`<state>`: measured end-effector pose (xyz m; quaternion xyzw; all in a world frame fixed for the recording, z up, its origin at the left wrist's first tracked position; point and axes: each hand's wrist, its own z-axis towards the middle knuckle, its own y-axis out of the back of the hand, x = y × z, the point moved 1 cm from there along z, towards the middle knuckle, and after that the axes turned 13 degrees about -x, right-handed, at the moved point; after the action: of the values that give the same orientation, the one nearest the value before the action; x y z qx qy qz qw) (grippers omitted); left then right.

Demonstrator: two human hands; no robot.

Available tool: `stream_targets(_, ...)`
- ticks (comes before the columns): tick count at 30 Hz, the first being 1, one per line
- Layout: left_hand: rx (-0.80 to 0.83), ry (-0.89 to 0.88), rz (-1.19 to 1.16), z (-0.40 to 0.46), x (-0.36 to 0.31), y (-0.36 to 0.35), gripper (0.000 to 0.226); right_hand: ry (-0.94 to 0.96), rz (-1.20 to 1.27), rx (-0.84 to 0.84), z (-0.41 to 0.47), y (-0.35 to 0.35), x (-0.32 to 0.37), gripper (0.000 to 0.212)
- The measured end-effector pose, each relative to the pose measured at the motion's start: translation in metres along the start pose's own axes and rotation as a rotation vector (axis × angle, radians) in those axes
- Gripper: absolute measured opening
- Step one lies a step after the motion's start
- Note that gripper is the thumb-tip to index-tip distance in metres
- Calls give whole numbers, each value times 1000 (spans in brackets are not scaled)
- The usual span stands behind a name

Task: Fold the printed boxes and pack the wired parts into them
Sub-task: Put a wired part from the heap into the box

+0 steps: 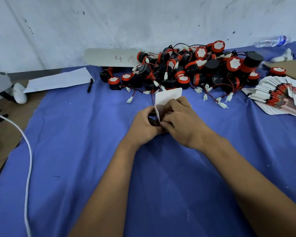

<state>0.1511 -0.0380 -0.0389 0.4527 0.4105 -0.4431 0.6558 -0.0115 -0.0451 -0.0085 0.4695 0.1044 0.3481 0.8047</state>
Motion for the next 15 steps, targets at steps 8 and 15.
stream_targets(8, 25, 209, -219, 3, -7, 5, 26, -30, 38, -41, -3, -5, -1, 26)
stream_targets(15, -211, 124, -9, 4, 0, -16, 21, -238, 340, -744, -10, 10, -15, 13)
